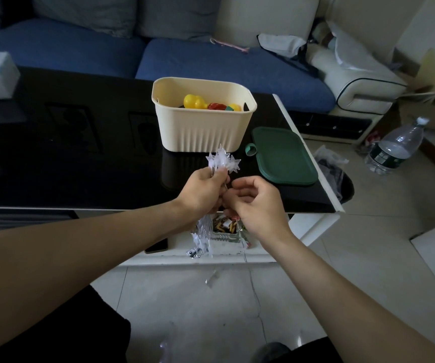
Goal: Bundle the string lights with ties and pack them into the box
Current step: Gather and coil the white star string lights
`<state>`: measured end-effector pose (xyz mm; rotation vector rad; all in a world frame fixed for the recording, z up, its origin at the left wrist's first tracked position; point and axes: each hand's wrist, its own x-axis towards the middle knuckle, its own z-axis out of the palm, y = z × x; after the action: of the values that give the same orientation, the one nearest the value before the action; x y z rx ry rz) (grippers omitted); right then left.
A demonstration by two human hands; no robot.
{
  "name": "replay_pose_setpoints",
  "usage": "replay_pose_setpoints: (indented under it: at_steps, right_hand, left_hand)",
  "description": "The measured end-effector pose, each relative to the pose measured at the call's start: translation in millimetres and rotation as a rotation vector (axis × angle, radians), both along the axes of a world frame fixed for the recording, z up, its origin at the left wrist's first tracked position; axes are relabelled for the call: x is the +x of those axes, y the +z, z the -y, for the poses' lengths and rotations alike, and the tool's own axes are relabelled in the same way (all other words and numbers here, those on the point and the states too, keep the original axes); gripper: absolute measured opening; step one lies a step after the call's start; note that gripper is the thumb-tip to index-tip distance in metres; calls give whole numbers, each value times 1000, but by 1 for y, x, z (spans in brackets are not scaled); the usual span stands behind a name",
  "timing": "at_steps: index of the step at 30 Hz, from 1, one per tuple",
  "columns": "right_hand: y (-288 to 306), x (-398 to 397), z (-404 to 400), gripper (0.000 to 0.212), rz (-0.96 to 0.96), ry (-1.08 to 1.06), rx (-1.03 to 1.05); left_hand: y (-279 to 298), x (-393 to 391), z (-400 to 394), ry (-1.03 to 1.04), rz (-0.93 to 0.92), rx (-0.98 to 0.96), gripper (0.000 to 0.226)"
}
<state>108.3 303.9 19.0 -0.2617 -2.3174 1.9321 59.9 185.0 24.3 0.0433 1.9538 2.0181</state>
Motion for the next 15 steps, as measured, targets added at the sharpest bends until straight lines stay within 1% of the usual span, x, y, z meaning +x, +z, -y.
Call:
replay_pose_setpoints:
  at_steps: [2, 4, 6, 8, 10, 11, 13, 15]
  right_hand:
    - [2, 0, -2, 10, 32, 47, -17]
    - [3, 1, -4, 3, 54, 114, 57]
    - [2, 1, -8, 10, 91, 221, 222]
    - [1, 1, -13, 16, 153, 348, 445]
    - [-2, 3, -20, 24, 252, 471, 641]
    - [-3, 3, -23, 27, 311, 530, 704]
    - [-1, 6, -30, 26, 388, 602, 744]
    - [0, 7, -37, 24, 409, 594, 689]
  left_hand:
    - [0, -1, 0, 26, -47, -4, 32]
    - [-1, -1, 1, 50, -100, -20, 33]
    - [-1, -2, 2, 72, -149, -29, 34]
    - [1, -3, 3, 101, -165, -18, 35]
    - [1, -4, 3, 117, -157, 2, 35]
    - [1, -4, 3, 117, -154, 12, 34]
    - [-1, -2, 3, 110, -155, 19, 33]
    - [-2, -2, 3, 108, -163, 19, 32]
